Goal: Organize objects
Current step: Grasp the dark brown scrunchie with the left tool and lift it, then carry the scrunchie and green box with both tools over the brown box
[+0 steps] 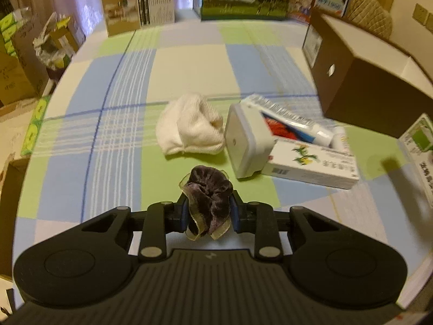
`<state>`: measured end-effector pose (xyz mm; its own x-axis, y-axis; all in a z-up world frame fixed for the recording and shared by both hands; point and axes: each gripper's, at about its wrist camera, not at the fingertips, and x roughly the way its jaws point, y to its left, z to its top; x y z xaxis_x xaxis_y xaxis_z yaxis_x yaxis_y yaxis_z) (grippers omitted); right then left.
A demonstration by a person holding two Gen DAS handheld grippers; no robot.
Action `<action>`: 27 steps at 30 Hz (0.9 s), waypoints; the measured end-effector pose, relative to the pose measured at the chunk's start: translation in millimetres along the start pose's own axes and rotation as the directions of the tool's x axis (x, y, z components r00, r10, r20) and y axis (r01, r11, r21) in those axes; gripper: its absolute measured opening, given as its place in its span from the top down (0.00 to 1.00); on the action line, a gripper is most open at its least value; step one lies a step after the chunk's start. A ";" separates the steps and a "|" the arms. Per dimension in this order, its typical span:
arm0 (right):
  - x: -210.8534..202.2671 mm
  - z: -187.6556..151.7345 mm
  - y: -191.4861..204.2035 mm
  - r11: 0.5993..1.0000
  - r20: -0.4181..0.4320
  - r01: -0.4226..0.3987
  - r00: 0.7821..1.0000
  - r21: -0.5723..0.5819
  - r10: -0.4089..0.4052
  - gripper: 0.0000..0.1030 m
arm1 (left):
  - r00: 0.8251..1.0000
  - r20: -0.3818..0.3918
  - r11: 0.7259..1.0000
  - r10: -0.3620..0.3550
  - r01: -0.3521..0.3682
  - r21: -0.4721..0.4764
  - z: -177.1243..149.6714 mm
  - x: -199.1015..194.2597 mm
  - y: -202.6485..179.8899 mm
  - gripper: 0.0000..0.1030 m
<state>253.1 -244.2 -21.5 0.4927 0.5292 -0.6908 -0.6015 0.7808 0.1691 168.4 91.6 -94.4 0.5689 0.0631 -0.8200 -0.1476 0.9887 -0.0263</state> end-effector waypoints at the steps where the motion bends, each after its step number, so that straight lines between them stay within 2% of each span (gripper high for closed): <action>1: -2.4 1.3 -0.8 1.000 0.005 0.000 1.000 -0.001 0.000 0.74 | 1.000 0.010 1.000 0.000 0.000 0.006 1.3 -6.8 -0.2 0.76; 6: -18.9 14.3 -6.3 1.000 0.040 0.004 0.999 -0.006 -0.004 0.74 | 0.998 0.065 0.999 -0.011 0.008 0.041 19.4 -37.8 -5.9 0.76; 13: -45.3 41.7 -27.2 0.999 0.107 0.021 0.994 0.026 -0.023 0.74 | 0.986 0.154 0.992 -0.069 0.051 0.114 67.9 -62.6 -39.0 0.76; 20: -64.7 77.3 -64.1 0.995 0.168 0.055 0.983 0.086 -0.069 0.74 | 0.963 0.209 0.969 -0.169 0.124 0.211 117.9 -61.6 -103.4 0.76; 27: -65.5 109.9 -107.0 0.979 0.205 0.138 0.964 0.149 -0.167 0.74 | 0.948 0.210 0.947 -0.241 0.181 0.266 161.6 -37.3 -173.8 0.76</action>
<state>354.3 -325.8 83.0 0.7047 0.4482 -0.5501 -0.4271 0.8870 0.1756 303.6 -60.6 33.1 0.7446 -0.1495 -0.6506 0.1788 0.9836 -0.0214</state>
